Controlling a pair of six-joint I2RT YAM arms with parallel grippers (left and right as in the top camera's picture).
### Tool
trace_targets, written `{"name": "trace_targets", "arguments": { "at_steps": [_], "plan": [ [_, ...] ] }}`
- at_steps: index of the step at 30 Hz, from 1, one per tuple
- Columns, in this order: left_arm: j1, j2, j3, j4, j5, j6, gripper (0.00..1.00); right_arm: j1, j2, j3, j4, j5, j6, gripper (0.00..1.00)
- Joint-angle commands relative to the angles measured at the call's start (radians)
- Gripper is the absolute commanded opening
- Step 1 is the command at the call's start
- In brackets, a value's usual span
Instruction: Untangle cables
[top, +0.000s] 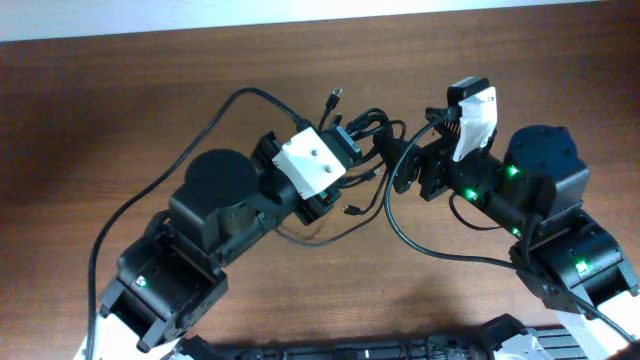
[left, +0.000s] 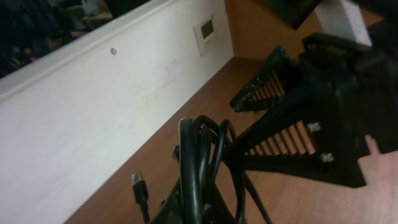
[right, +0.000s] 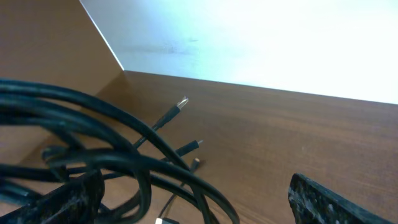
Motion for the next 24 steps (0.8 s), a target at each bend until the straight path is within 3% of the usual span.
{"name": "trace_targets", "arguments": {
  "at_steps": [1, 6, 12, 14, 17, 24],
  "plan": [
    [0.074, -0.006, 0.023, -0.001, 0.029, 0.049, 0.00, -0.004, -0.029, -0.003, 0.000, 0.012, -0.010, 0.95],
    [0.113, 0.032, 0.023, 0.001, 0.029, 0.029, 0.00, -0.003, -0.034, -0.003, -0.031, 0.004, 0.019, 0.95],
    [0.113, 0.069, 0.023, 0.045, 0.027, -0.105, 0.00, -0.003, -0.032, -0.003, -0.143, 0.001, 0.100, 0.95],
    [0.113, 0.080, 0.023, 0.077, -0.003, -0.230, 0.00, -0.003, -0.032, -0.003, -0.150, 0.000, 0.100, 0.95],
    [0.113, 0.097, 0.023, 0.086, -0.145, -0.533, 0.00, -0.003, -0.032, -0.003, -0.149, 0.000, 0.100, 0.95],
    [0.113, 0.100, 0.023, 0.111, -0.156, -0.906, 0.00, -0.003, -0.008, -0.003, -0.138, 0.005, 0.104, 0.94]
  ]
}}
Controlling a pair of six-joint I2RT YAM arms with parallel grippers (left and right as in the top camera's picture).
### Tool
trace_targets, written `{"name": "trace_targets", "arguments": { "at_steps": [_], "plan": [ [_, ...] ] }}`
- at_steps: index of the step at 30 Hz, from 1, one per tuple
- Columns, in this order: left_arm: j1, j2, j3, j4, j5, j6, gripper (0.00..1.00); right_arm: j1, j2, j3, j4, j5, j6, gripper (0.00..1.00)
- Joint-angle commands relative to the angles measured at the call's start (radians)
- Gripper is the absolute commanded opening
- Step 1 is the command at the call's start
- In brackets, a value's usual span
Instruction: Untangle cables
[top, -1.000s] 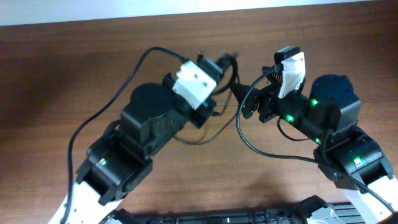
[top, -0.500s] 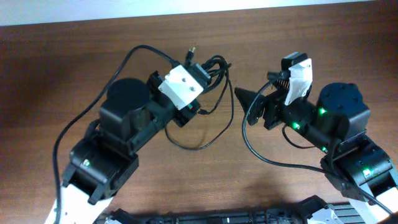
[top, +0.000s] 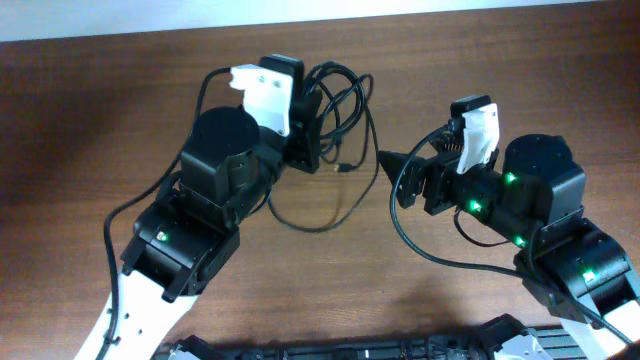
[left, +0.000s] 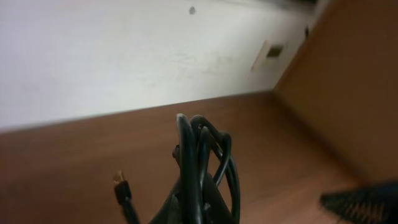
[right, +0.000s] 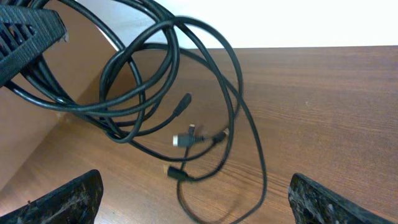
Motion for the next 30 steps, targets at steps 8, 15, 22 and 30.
{"name": "trace_targets", "arguments": {
  "at_steps": [8, 15, 22, 30],
  "plan": [
    [0.001, -0.005, 0.023, 0.036, 0.066, -0.341, 0.00, -0.003, 0.103, -0.001, 0.056, 0.005, 0.068, 0.95],
    [0.000, -0.003, 0.023, 0.039, 0.094, -0.365, 0.00, -0.002, 0.114, -0.001, 0.080, 0.001, 0.083, 0.95],
    [-0.044, 0.050, 0.023, 0.126, 0.135, -0.382, 0.00, -0.002, 0.115, -0.001, 0.081, -0.017, 0.082, 0.95],
    [-0.090, 0.057, 0.023, 0.168, 0.138, -0.381, 0.00, -0.002, 0.116, -0.001, 0.066, -0.003, 0.079, 0.95]
  ]
}}
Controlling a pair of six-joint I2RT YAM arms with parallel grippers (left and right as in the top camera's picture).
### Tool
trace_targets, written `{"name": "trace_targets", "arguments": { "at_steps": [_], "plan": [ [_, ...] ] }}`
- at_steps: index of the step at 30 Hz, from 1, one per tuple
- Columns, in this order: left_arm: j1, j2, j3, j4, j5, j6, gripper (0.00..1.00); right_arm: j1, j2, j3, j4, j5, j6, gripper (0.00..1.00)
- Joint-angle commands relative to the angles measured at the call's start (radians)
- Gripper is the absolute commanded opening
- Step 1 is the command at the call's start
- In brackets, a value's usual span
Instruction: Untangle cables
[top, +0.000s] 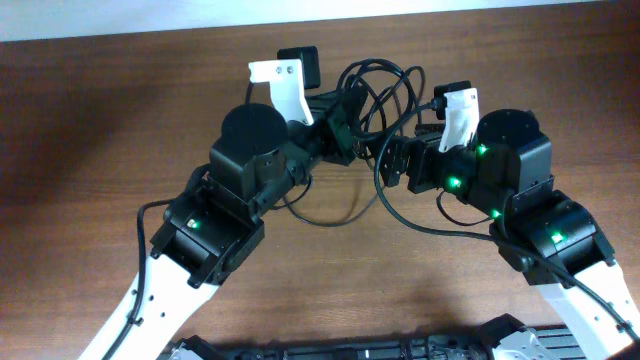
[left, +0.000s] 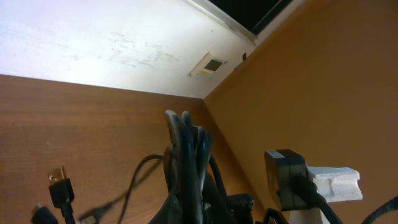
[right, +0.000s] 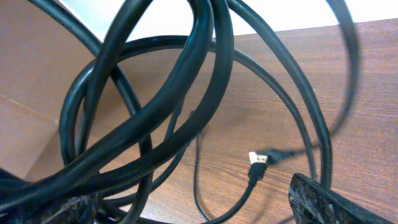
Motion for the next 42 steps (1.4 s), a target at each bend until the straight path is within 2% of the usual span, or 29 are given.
{"name": "trace_targets", "arguments": {
  "at_steps": [1, 4, 7, 12, 18, 26, 36, 42],
  "plan": [
    [-0.013, -0.010, 0.023, 0.021, 0.042, -0.013, 0.00, -0.001, -0.002, -0.001, -0.005, 0.018, 0.005, 0.95],
    [-0.013, -0.023, 0.023, 0.058, 0.119, -0.013, 0.00, -0.001, -0.002, -0.001, -0.029, 0.064, 0.005, 0.95],
    [-0.011, -0.045, 0.023, 0.062, 0.118, -0.013, 0.00, -0.001, -0.002, -0.001, -0.055, 0.110, 0.005, 0.95],
    [-0.011, -0.096, 0.023, 0.066, 0.012, -0.006, 0.00, -0.001, -0.002, -0.001, -0.087, 0.171, 0.005, 0.95],
    [-0.011, -0.208, 0.023, 0.068, -0.119, 0.104, 0.00, -0.001, -0.002, -0.001, -0.090, 0.174, 0.005, 0.95],
    [-0.011, -0.287, 0.023, 0.084, -0.182, 0.177, 0.00, -0.001, -0.002, -0.001, -0.098, 0.174, 0.005, 0.94],
    [-0.011, -0.291, 0.023, 0.102, -0.182, 0.177, 0.00, -0.001, -0.002, -0.001, -0.102, 0.173, 0.005, 0.95],
    [-0.011, -0.280, 0.023, 0.072, -0.265, 0.176, 0.00, -0.001, -0.011, -0.001, -0.077, 0.116, 0.005, 0.94]
  ]
}}
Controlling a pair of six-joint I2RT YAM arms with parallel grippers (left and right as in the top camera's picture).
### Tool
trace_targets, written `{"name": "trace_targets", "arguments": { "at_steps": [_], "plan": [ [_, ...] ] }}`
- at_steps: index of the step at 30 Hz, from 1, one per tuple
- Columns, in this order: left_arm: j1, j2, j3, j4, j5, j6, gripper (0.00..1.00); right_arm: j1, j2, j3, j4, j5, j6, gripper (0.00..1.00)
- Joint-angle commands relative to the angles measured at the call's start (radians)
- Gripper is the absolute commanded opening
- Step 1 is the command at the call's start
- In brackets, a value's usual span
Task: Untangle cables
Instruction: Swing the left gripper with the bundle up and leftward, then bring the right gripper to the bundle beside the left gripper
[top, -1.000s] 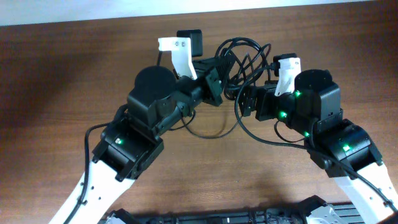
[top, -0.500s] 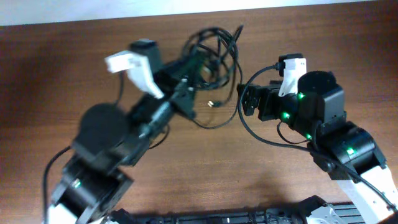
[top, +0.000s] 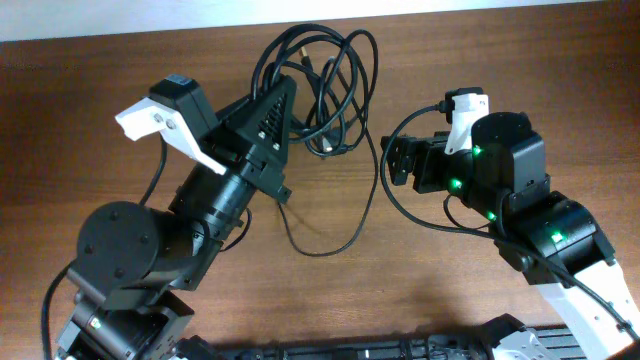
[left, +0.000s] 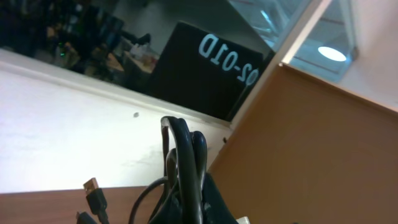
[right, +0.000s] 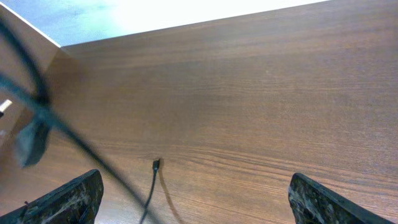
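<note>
A bundle of black cables (top: 335, 60) hangs in loose loops over the far middle of the table, with my left gripper (top: 288, 98) shut on it. In the left wrist view the cable strands (left: 185, 162) stand up out of the shut jaws, and a USB plug (left: 93, 188) dangles to their left. One cable tail (top: 335, 238) trails down and curves across the wood. My right gripper (top: 392, 162) stands open to the right of the bundle, apart from it. In its own view the right gripper (right: 196, 208) has bare wood and a thin cable end (right: 155, 165) between its fingers.
The brown wooden table (top: 520, 60) meets a white wall at its far edge. My right arm's own black wiring loop (top: 405, 215) sags under its wrist. The left arm's body (top: 150, 260) fills the near left.
My left gripper has moved away from the right gripper, up and to the left, taking the bundle with it. The loops no longer fill the right wrist view. The right gripper stays open.
Both grippers met at the table's middle with the bundle in the left one. The left then held it at the far side, apart from the right. Then the loops hung right before the right's open fingers. Now the bundle is drawn away again.
</note>
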Motion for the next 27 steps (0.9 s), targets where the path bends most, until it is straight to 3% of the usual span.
{"name": "trace_targets", "arguments": {
  "at_steps": [1, 6, 9, 15, 19, 27],
  "plan": [
    [0.002, 0.006, 0.018, -0.011, -0.081, 0.017, 0.00, -0.002, -0.021, -0.007, 0.045, -0.068, -0.012, 0.95],
    [0.002, 0.052, 0.018, -0.010, -0.082, 0.011, 0.00, -0.002, -0.052, -0.007, 0.179, -0.304, -0.001, 0.91],
    [0.002, 0.070, 0.018, -0.011, -0.080, -0.042, 0.00, -0.002, -0.065, -0.007, 0.256, -0.396, 0.137, 0.88],
    [0.000, 0.074, 0.018, -0.026, -0.004, -0.075, 0.00, -0.002, -0.066, -0.007, 0.274, -0.400, 0.288, 0.81],
    [0.000, 0.074, 0.018, -0.030, 0.010, -0.075, 0.00, -0.002, -0.066, -0.007, 0.281, -0.411, 0.309, 0.79],
    [0.000, 0.097, 0.018, -0.020, 0.128, -0.105, 0.00, -0.002, -0.065, -0.007, 0.311, -0.459, 0.357, 0.66]
  ]
}}
